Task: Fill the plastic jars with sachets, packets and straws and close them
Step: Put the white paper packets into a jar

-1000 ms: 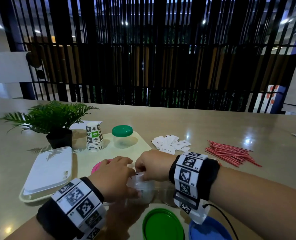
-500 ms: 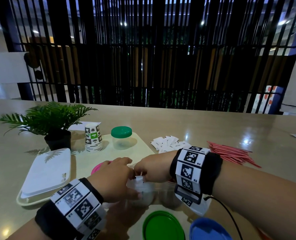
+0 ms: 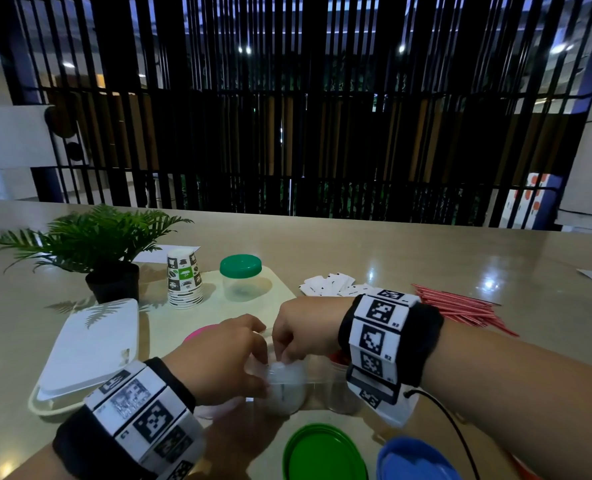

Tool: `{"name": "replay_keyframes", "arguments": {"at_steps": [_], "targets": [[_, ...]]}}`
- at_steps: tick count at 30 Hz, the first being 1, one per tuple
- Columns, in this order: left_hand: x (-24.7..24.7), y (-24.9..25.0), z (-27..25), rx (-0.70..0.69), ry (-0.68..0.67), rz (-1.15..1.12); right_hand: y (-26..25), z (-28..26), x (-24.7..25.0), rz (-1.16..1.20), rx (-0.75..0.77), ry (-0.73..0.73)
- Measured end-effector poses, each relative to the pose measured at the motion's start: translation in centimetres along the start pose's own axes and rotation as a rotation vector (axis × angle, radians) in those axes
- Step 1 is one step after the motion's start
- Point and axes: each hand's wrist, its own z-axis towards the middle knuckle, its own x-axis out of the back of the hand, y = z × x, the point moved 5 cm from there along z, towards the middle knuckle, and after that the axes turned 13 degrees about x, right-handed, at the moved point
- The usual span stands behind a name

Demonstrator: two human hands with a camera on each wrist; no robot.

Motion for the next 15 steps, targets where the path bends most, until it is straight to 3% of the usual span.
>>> {"name": "replay_keyframes", "arguments": {"at_steps": [11,15], "targets": [[-0.3,0.8,1.0,0.036,-0.012,0.118,0.2,-0.6,0.9,0.019,-0.015,-0.014],[0.1,1.3,1.3,0.056,0.056,0.073,-0.3,-1.3,0.7,0.018,0.017,-0.093]]}}
